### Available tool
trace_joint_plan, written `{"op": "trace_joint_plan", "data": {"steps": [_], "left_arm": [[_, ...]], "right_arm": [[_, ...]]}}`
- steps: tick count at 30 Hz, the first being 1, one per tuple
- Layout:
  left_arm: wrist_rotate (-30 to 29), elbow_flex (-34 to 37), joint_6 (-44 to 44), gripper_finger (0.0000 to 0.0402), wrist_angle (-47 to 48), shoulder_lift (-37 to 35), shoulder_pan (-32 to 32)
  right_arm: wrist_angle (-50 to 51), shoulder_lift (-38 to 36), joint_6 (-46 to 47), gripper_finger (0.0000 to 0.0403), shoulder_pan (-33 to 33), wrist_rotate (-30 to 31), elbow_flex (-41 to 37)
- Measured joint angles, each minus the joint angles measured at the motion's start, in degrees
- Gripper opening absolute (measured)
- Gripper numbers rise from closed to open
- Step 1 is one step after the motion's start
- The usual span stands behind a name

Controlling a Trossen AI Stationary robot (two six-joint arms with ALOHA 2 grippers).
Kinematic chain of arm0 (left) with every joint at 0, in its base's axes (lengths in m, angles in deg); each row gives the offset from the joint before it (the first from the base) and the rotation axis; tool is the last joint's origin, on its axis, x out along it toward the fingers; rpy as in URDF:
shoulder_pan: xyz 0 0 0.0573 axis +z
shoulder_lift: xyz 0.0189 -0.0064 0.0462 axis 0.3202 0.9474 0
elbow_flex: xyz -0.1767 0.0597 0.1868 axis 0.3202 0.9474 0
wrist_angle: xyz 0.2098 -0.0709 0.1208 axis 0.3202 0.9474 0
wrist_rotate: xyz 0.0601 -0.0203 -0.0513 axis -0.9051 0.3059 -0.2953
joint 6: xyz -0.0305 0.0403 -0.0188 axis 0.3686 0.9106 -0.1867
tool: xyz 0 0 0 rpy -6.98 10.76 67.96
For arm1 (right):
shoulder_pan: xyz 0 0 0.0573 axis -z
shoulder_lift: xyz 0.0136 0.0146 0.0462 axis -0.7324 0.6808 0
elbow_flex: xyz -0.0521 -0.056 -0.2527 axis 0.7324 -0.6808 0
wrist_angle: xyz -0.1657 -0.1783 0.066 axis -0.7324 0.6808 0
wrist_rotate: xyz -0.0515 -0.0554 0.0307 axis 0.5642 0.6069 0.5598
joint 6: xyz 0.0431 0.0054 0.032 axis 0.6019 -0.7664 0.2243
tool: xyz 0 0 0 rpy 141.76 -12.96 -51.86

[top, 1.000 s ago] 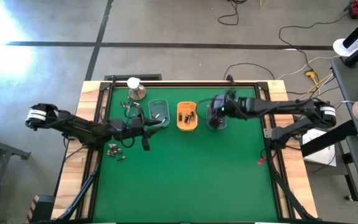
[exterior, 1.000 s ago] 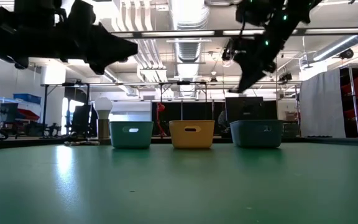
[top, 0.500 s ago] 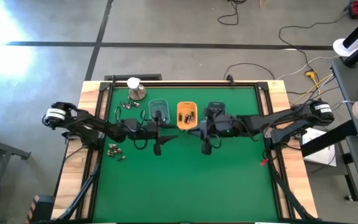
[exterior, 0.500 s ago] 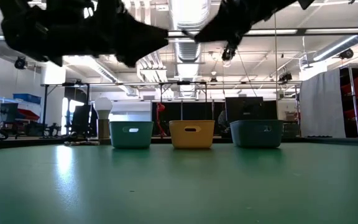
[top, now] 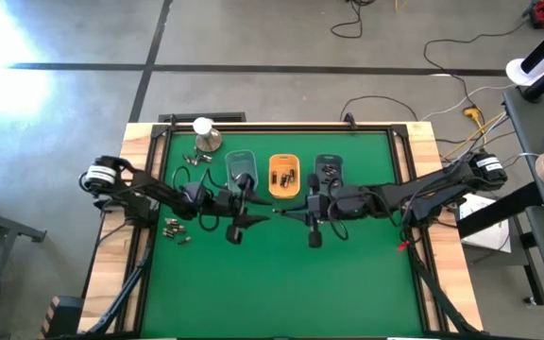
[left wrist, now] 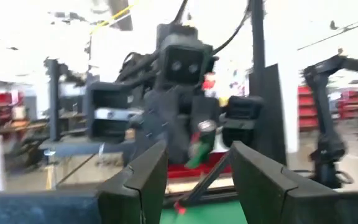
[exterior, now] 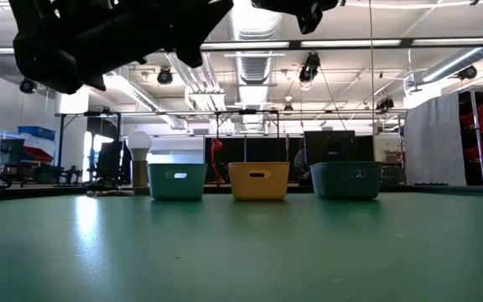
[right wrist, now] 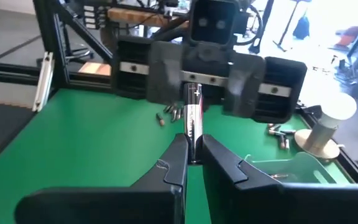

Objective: Sort batteries
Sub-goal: Put the silver battery into the green bin

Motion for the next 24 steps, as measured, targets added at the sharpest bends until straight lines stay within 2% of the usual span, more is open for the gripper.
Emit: {"op": "trace_joint_plan", "data": {"steps": [4,10,14,24], "left_arm": [[1.09,-1.13,-0.30,0.0154,-0.71,1.58,-0.01],[1.03,-6.02,-2.75,0.0154,-1.57,5.78,0.01],[1.10,-6.73,-3.21,0.0154,-3.45,7.88,-0.03],[1.44,-5.31,-1.78,0.0151,-4.03,6.06,-0.07]], "right_arm": [[-1.63,0.00,-0.86,0.0023,-0.02,2.27,0.00],[-1.42,1.00,-1.03,0.0023,0.00,2.33,0.00],[-1.87,1.93,-0.80,0.0023,0.00,3.41,0.00],[-2.55,1.73,-1.13,0.0023,0.00,4.23,0.00]]}}
